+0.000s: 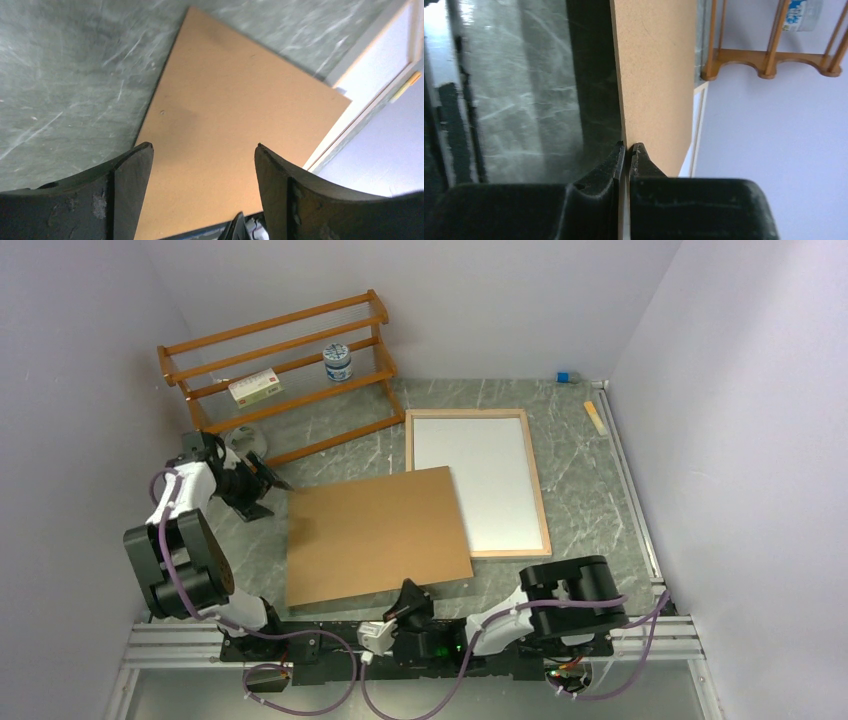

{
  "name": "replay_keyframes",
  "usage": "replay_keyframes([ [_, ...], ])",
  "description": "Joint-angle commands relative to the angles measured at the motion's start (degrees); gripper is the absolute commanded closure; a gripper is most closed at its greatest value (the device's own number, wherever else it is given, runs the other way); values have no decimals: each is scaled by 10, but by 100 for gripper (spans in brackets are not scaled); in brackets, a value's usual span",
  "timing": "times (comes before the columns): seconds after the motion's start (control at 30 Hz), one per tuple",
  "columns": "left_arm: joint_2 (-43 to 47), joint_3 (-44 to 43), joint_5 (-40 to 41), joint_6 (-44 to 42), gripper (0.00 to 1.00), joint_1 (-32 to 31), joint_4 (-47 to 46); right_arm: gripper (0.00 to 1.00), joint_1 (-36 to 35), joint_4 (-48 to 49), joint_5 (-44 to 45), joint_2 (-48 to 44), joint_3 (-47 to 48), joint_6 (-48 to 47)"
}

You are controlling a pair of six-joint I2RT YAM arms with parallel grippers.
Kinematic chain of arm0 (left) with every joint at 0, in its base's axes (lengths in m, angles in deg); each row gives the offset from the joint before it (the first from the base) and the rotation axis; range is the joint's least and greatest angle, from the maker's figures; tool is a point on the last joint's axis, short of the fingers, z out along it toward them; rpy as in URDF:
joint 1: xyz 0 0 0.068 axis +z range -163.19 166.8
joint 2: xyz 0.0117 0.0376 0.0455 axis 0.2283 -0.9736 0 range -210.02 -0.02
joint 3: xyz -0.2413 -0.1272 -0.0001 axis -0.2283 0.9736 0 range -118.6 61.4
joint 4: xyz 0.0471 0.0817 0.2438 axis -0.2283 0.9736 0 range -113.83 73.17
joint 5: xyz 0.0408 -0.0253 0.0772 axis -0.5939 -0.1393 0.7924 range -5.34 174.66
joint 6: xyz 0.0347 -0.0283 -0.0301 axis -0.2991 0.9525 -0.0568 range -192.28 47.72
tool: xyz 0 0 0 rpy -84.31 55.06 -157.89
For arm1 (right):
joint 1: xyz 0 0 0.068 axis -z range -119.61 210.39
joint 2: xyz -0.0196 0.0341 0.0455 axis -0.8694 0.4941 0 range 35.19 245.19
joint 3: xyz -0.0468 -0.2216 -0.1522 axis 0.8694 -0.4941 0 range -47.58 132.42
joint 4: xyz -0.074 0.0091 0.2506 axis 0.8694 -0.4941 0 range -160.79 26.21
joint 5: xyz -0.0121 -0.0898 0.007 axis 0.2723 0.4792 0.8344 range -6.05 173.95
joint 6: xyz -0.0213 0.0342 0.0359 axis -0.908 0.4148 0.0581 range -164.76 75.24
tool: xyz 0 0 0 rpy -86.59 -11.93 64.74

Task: Put the photo into the frame

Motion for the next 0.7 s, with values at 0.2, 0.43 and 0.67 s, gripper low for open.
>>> replay_keyframes([
  [0.2,82,-218,29,28,19,-1,96,100,19,-6,39,-154,29,-68],
  [0.43,92,-293,47,24,19,-1,137,100,57,-353,-76,-199,213,81],
  [0.67,101,-329,88,24,20,0,158,100,144,-505,-177,-185,339,117],
])
